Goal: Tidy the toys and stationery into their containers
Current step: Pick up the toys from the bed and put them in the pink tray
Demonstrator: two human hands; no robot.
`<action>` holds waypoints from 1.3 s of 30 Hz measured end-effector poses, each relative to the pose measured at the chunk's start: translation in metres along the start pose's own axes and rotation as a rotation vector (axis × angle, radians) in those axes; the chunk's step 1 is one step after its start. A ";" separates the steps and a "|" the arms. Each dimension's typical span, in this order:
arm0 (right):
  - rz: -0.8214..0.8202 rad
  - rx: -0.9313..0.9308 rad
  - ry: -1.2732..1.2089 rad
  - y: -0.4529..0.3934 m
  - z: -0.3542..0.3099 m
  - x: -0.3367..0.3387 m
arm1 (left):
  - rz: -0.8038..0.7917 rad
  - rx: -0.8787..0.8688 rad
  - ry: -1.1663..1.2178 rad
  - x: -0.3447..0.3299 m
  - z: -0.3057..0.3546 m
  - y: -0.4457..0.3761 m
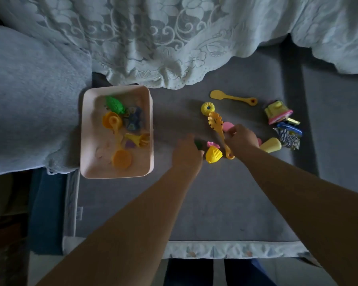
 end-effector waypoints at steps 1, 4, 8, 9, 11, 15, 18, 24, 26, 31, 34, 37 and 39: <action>-0.016 -0.007 0.051 -0.004 0.004 -0.001 | 0.004 0.005 -0.026 -0.005 0.005 -0.004; -0.126 -0.007 0.191 -0.013 0.006 -0.013 | 0.030 0.069 -0.110 -0.012 0.009 -0.011; -0.268 -0.013 0.207 -0.020 0.007 -0.025 | 0.015 0.097 -0.204 -0.017 0.001 -0.023; -0.294 -0.022 0.221 -0.019 0.007 -0.027 | -0.017 0.094 -0.218 -0.019 -0.002 -0.024; -0.299 0.014 0.255 -0.018 0.005 -0.024 | -0.049 0.096 -0.216 -0.019 -0.004 -0.027; -0.237 0.096 0.264 -0.018 -0.007 -0.009 | -0.018 0.092 -0.187 -0.002 0.001 -0.018; -0.270 0.143 0.261 -0.015 -0.031 -0.003 | 0.087 0.090 -0.068 0.020 0.002 -0.005; -0.389 0.362 0.126 0.011 -0.134 -0.032 | 0.475 0.258 0.235 0.126 -0.059 0.050; -0.482 0.409 0.019 0.020 -0.162 -0.052 | 0.541 0.346 0.305 0.148 -0.091 0.064; -0.578 0.417 -0.151 0.023 -0.198 -0.082 | 0.573 0.408 0.192 0.177 -0.139 0.066; -0.515 0.381 -0.041 0.006 -0.182 -0.073 | 0.555 0.373 0.151 0.172 -0.130 0.059; -0.454 0.296 0.097 -0.015 -0.139 -0.050 | 0.494 0.169 0.182 0.155 -0.088 0.041; -0.359 0.212 0.092 -0.029 -0.105 -0.026 | 0.439 0.057 0.153 0.141 -0.060 0.024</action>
Point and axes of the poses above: each hand's wrist, its own y-axis away from the middle knuckle, its own x-axis out of the back of the hand, z = x × y, the point moved 9 cm from there along -y, towards the middle knuckle, and after that the axes turned 14 degrees about -z, right-handed, at the moved point
